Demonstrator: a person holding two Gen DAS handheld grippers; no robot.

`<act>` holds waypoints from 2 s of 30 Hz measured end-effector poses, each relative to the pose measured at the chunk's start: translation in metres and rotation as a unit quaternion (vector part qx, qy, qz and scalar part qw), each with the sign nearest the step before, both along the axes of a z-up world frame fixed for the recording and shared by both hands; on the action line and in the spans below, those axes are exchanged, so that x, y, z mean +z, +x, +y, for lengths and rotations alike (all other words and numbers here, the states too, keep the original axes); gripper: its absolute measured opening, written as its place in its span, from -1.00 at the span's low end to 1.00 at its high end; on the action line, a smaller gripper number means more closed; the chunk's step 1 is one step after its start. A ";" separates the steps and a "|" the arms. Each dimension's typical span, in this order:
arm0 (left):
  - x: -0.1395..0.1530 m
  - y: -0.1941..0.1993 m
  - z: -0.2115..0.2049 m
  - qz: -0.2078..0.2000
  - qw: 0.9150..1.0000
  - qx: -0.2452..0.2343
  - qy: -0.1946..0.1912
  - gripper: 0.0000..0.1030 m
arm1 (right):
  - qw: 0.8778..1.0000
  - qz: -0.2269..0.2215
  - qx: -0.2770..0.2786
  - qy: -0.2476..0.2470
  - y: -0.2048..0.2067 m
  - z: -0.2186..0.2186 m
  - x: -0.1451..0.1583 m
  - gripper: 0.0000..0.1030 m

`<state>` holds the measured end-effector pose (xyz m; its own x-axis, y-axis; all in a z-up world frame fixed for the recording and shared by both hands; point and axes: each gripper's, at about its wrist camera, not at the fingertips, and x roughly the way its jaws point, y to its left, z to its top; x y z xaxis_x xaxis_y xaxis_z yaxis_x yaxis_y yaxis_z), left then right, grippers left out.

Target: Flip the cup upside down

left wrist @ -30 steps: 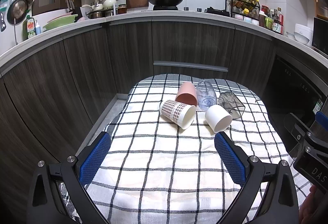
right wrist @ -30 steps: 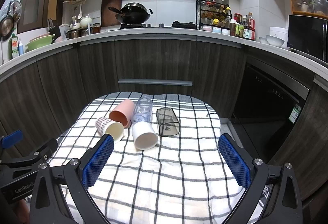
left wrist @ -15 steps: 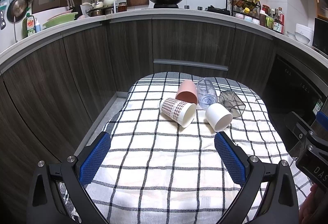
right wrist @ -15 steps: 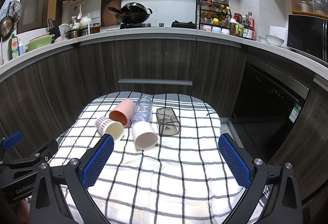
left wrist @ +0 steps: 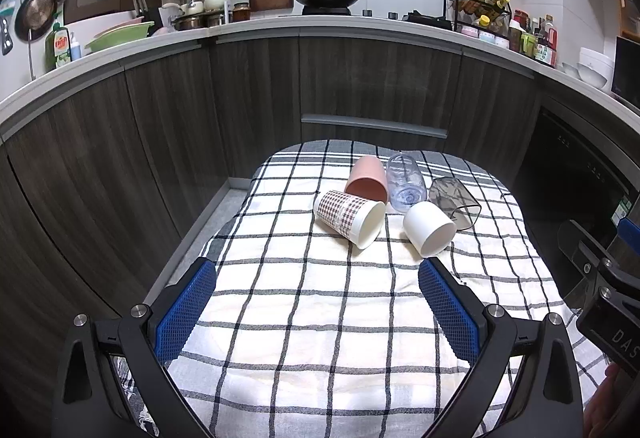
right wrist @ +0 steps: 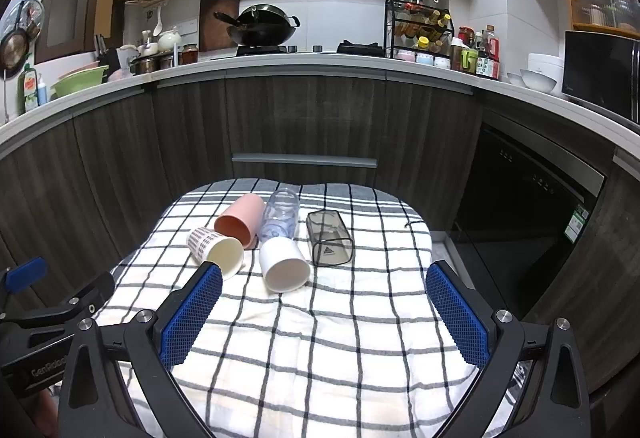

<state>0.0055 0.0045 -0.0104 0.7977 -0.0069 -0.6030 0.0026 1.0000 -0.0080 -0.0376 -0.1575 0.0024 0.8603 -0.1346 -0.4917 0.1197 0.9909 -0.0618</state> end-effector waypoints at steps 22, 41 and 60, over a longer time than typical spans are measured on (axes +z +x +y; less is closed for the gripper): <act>-0.009 0.033 0.029 0.040 0.996 0.073 0.007 1.00 | 0.994 0.070 0.078 -0.007 0.066 0.026 -0.001 0.99; -0.026 0.098 0.063 0.097 0.980 0.171 -0.041 1.00 | 0.930 0.281 0.208 -0.117 0.223 0.111 -0.030 0.98; -0.078 0.133 0.093 0.175 0.955 0.234 -0.052 1.00 | 0.832 0.420 0.268 -0.242 0.298 0.189 -0.119 0.98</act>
